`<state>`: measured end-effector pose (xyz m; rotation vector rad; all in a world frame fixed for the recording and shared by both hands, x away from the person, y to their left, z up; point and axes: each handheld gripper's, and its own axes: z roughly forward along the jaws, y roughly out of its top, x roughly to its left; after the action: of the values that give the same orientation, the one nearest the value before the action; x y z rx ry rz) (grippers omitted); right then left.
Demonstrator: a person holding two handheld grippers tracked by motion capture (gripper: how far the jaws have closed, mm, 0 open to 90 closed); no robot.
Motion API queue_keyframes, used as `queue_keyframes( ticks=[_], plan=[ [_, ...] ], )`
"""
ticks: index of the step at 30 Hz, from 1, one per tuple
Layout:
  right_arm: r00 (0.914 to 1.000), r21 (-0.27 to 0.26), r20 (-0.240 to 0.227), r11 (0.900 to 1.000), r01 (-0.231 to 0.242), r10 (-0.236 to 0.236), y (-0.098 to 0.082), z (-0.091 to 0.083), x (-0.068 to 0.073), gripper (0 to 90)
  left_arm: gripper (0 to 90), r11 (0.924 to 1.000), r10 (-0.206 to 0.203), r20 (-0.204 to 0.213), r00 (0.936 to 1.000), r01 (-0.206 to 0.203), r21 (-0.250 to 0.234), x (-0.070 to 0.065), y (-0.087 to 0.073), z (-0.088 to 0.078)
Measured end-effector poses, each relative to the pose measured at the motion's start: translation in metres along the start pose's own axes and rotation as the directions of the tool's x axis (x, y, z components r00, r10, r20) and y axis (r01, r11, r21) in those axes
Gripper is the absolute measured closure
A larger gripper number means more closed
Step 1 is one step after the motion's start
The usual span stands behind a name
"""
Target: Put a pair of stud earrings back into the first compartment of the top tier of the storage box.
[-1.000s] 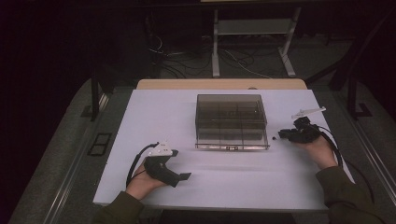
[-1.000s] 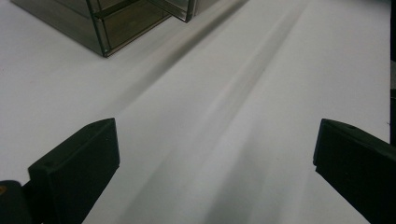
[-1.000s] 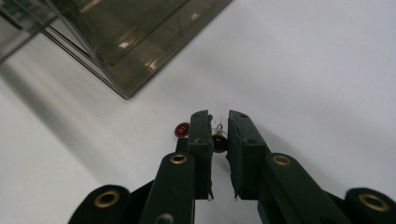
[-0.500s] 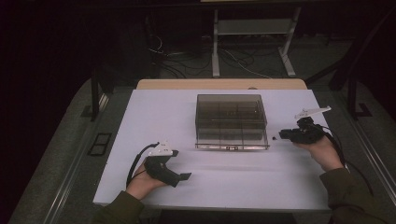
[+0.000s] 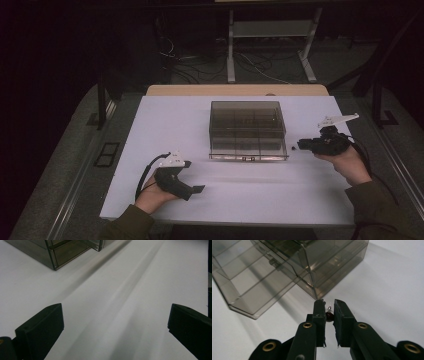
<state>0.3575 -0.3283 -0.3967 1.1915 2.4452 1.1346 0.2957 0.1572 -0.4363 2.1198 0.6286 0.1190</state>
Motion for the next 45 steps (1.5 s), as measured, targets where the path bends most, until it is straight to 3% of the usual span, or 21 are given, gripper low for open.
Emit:
queue_keyframes(
  ticks=[14,22,25,45],
  plan=[
    [0.998,-0.037,-0.046,0.998,0.042,-0.043,0.016,-0.015,0.02,78.8,0.0,1.0,-0.002,-0.001,1.0,0.002,0.0,0.0,0.0,0.0],
    [0.9929,-0.062,-0.096,0.996,0.063,-0.069,0.026,-0.019,0.035,78.8,0.0,1.0,0.002,-0.002,1.0,-0.002,0.001,0.0,0.0,0.0],
    [0.9893,-0.073,-0.128,0.995,0.062,-0.071,0.028,-0.018,0.039,78.8,0.0,1.0,0.005,-0.002,1.0,-0.005,-0.001,0.0,0.0,0.0],
    [0.9754,-0.073,-0.172,0.989,0.126,-0.137,0.048,0.0,0.068,78.8,0.0,1.0,0.003,-0.001,1.0,-0.003,-0.001,0.0,0.0,-0.001]
  ],
)
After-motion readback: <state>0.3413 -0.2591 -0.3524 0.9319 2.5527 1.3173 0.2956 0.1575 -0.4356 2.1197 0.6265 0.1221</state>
